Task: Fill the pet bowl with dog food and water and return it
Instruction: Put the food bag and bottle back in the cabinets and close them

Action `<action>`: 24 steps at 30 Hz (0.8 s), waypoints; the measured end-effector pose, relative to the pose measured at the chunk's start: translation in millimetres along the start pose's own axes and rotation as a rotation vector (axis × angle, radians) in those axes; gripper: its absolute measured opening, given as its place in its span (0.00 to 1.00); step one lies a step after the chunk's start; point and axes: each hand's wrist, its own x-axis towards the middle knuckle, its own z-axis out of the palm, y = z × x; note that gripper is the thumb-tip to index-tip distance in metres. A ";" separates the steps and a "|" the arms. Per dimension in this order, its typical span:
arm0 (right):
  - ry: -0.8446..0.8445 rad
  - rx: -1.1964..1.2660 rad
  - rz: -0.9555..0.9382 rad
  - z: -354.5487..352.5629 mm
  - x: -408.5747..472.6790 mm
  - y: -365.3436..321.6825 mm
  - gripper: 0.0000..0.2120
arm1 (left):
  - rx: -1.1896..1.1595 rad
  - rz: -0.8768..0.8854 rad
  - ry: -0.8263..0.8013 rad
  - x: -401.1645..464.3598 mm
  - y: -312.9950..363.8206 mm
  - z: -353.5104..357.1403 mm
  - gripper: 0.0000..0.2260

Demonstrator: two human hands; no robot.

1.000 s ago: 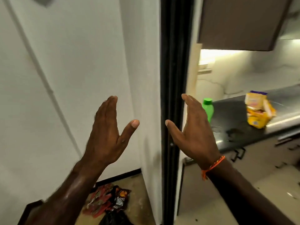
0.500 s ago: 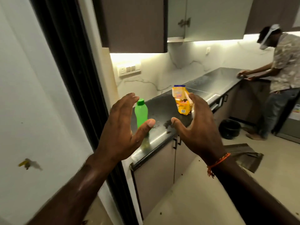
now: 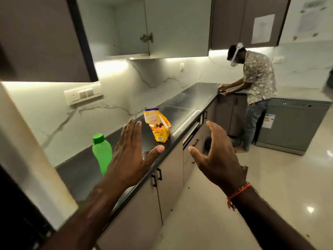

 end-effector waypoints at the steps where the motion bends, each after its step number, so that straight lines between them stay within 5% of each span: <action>1: -0.007 -0.010 0.008 0.7 7.1 9.6 0.43 | -0.004 -0.007 -0.010 10.3 1.7 7.5 0.51; 11: -0.138 -0.006 0.036 38.2 77.7 70.6 0.44 | 0.018 -0.107 -0.080 89.3 -9.1 69.2 0.53; 24: -0.207 0.043 0.043 184.6 217.1 136.4 0.44 | -0.005 -0.200 -0.111 248.4 -99.1 167.4 0.49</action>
